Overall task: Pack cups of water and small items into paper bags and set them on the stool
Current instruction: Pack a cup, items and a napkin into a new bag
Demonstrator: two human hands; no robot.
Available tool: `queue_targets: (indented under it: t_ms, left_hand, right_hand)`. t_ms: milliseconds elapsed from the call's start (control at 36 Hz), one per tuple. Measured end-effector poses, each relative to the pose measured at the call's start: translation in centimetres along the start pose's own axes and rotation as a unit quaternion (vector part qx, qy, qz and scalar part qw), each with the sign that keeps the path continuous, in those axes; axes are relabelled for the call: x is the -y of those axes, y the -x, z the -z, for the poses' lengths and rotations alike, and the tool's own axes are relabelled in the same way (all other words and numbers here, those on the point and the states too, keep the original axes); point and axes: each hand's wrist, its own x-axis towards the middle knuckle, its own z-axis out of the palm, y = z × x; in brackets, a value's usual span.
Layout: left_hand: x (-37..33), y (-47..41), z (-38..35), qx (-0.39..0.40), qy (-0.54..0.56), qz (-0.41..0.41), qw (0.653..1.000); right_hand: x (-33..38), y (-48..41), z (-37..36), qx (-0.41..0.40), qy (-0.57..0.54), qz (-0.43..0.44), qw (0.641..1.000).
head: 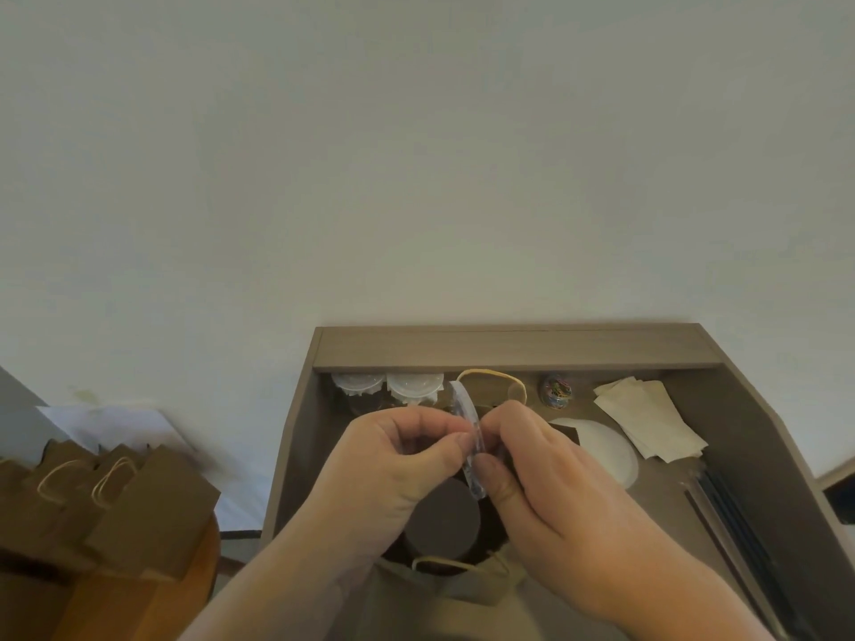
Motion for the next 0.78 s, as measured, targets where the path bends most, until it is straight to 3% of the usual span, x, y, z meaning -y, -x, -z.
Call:
queue_targets:
  t_ms: [278,444,778]
  left_hand:
    - [0.68,0.20,-0.46,-0.004,0.070,0.018,0.997]
    - [0.75,0.29,-0.79,-0.010,0.028,0.008,1.000]
    - [0.42,0.30,-0.29,0.055,-0.021,-0.024,0.998]
  right_hand:
    - [0.09,0.16,-0.54,-0.012,0.049,0.014,0.999]
    - [0.15,0.20,-0.83,-0.013,0.057,0.001,0.998]
    - [0.13,0.58,-0.53,-0.018,-0.067,-0.049,0.996]
